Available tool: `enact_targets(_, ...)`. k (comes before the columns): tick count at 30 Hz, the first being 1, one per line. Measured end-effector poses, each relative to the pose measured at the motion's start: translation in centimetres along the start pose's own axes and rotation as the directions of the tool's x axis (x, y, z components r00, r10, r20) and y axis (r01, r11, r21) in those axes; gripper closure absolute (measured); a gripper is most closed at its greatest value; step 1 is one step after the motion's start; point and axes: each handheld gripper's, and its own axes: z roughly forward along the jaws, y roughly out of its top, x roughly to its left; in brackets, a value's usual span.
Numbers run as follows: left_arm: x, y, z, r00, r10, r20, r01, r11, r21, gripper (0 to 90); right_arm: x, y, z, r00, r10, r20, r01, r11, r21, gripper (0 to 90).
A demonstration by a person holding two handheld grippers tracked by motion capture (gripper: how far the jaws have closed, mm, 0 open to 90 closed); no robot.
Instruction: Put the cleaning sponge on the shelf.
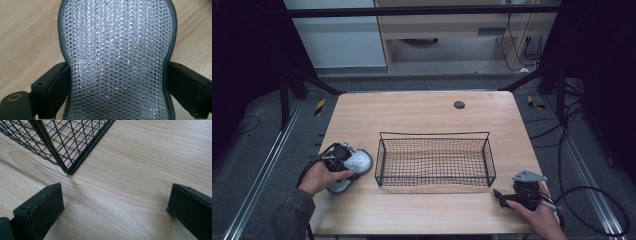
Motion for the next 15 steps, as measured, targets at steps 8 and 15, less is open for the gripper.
enact_targets(8,-0.7,0.9,-2.3,0.9975,0.055,-0.044,-0.057,0.9976,-0.041,9.1,0.0,0.0,0.0,1.0000,0.001,0.001,-0.001,1.000,0.001,0.5)
enact_targets(15,-1.3,1.6,-4.3,0.9919,0.102,-0.076,-0.107,0.9918,-0.069,9.7,0.0,0.0,0.0,1.0000,0.001,0.001,-0.001,1.000,0.001,0.5)
